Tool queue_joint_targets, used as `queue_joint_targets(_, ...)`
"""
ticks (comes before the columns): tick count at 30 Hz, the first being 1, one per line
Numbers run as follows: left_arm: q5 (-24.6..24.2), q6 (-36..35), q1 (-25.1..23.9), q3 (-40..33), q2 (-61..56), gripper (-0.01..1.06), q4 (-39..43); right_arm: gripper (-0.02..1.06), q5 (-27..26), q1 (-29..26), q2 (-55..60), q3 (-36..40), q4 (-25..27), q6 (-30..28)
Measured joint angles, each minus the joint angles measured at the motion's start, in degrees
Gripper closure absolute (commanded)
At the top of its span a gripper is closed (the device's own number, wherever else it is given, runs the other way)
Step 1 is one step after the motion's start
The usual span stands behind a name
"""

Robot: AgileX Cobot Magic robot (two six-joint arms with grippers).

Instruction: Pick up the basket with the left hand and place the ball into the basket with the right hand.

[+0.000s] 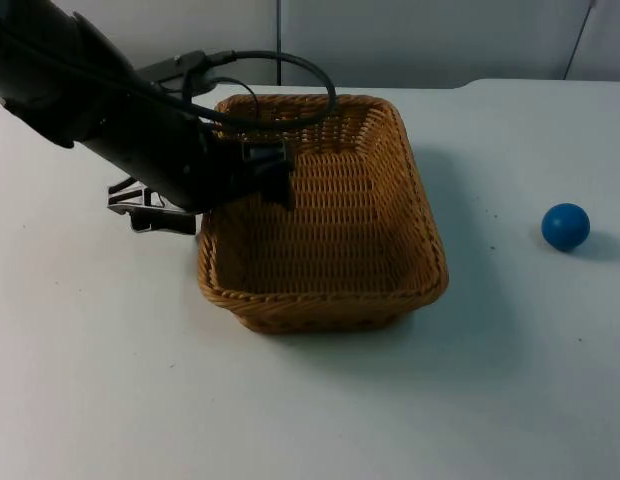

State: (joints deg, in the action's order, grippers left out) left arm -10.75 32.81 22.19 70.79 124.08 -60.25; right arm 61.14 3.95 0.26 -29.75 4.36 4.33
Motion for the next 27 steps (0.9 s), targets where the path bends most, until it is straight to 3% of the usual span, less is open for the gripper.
queue_joint_targets(4, 0.67, -1.25, 0.92, 0.0, 0.15, 0.04, 0.13, 0.3, 0.0, 0.0, 0.0, 0.0, 0.0, 0.0)
queue_joint_targets(7, 0.8, -1.57, 1.15, 0.0, 0.29, 0.1, 0.13, 0.3, 0.0, 0.0, 0.0, 0.0, 0.0, 0.0)
queue_joint_targets(8, 0.8, -1.57, 1.15, 0.0, 0.33, 0.2, 0.13, 0.3, 0.0, 0.0, 0.0, 0.0, 0.0, 0.0)
queue_joint_targets(10, 0.8, -1.83, 1.15, 0.0, 0.42, 0.53, 0.13, 0.3, 0.0, 0.0, 0.0, 0.0, 0.0, 0.0)
queue_joint_targets(11, 0.8, -2.38, 1.15, 0.0, 0.42, 0.53, 0.25, 0.3, 0.0, 0.0, 0.0, 0.0, 0.0, 0.0)
queue_joint_targets(13, 0.8, -3.69, 1.15, 0.0, 0.54, 0.95, 0.25, 0.3, 0.0, 0.0, 0.0, 0.0, 0.0, 0.0)
queue_joint_targets(14, 0.7, -4.93, 1.15, 0.11, 0.55, 1.05, 0.25, 0.3, 0.0, 0.0, 0.0, 0.0, 0.0, 0.0)
queue_joint_targets(27, -1.42, -8.68, 1.15, 0.35, 0.1, 1.05, 0.38, 0.3, 0.16, 0.0, 0.0, 0.0, 0.0, 0.11)
